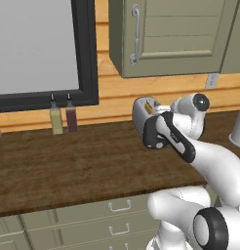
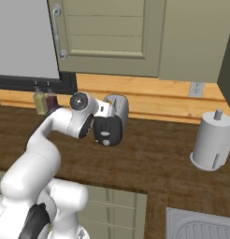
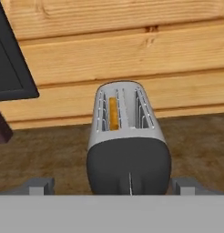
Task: Start the toaster. Once the lever pops up, take the bread to the plate on the dining counter.
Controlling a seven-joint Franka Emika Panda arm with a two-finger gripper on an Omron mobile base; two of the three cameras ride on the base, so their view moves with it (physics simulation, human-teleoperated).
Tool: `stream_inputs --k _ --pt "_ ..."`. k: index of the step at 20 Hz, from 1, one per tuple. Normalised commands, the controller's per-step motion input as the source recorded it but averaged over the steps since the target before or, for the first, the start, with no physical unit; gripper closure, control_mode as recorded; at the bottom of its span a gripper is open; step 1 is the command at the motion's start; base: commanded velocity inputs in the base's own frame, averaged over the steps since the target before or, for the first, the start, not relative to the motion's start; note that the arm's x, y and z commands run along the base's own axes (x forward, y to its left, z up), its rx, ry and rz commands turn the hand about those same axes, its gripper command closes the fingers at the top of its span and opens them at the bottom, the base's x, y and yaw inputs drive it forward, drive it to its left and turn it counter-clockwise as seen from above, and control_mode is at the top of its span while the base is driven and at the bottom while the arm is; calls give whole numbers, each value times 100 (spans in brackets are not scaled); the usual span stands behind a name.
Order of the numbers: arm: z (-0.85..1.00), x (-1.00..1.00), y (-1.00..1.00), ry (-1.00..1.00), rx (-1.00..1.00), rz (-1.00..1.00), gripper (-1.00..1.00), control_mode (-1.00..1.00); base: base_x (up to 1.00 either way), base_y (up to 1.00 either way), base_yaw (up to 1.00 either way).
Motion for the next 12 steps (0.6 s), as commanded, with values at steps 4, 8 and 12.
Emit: stream_inputs --k 4,8,12 --pt "-10 0 -4 -7 -1 14 -100 -100 0 0 0" --pt "-4 -12 -19 -10 0 4 -100 -100 0 0 0" --pt "-4 -17 -7 -8 0 0 -100 -100 0 0 0"
